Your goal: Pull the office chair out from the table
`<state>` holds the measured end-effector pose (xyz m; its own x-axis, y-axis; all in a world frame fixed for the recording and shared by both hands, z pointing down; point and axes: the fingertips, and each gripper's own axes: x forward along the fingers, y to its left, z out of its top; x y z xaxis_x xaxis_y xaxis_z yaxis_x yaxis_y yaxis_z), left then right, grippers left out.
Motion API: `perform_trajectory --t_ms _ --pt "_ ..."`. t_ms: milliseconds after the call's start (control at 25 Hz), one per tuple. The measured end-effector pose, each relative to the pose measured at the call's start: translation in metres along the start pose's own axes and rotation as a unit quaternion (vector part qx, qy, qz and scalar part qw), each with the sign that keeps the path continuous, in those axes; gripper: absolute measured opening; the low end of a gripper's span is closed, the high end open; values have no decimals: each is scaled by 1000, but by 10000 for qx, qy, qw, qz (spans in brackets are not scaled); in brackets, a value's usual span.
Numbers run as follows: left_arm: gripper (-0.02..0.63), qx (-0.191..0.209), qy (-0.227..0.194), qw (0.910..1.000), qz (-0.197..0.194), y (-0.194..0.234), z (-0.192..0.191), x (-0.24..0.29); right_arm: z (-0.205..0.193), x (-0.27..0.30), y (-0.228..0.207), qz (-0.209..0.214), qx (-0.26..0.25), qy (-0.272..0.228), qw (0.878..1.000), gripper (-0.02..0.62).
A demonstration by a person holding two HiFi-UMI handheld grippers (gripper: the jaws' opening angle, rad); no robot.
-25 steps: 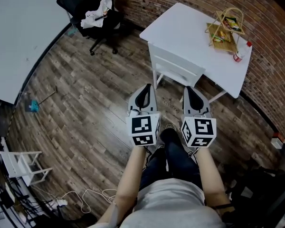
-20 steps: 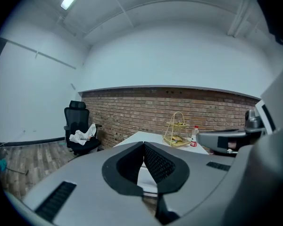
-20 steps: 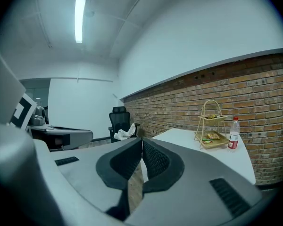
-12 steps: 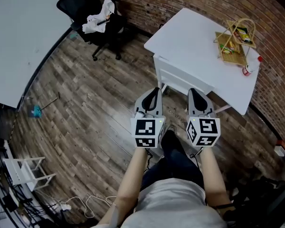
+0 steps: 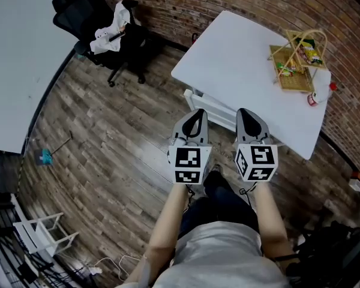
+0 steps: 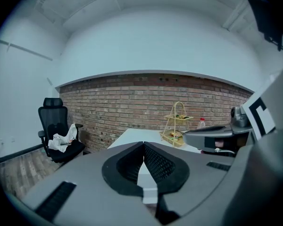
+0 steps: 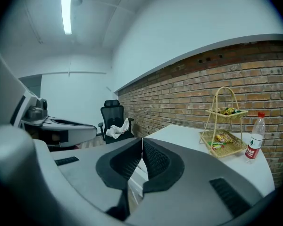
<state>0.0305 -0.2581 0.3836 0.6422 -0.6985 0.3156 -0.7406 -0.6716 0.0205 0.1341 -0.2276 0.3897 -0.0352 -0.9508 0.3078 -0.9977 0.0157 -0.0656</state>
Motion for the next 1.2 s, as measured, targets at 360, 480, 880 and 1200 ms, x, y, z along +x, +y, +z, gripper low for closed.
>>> perform_trajectory --t_ms 360,480,880,1200 --pt "9 284 371 9978 -467 -7 -2 54 -9 31 -31 -117 42 320 9994 14" --pt "9 412 486 9962 -602 -10 -5 66 -14 35 -39 -148 -52 469 9988 14" --pt "9 1274 1213 9667 -1858 -36 -41 99 -55 40 -48 45 -459 1522 9873 84" --pt "125 2683 1932 8959 -2966 -48 -72 110 -95 48 -28 1042 -2075 2533 9391 166"
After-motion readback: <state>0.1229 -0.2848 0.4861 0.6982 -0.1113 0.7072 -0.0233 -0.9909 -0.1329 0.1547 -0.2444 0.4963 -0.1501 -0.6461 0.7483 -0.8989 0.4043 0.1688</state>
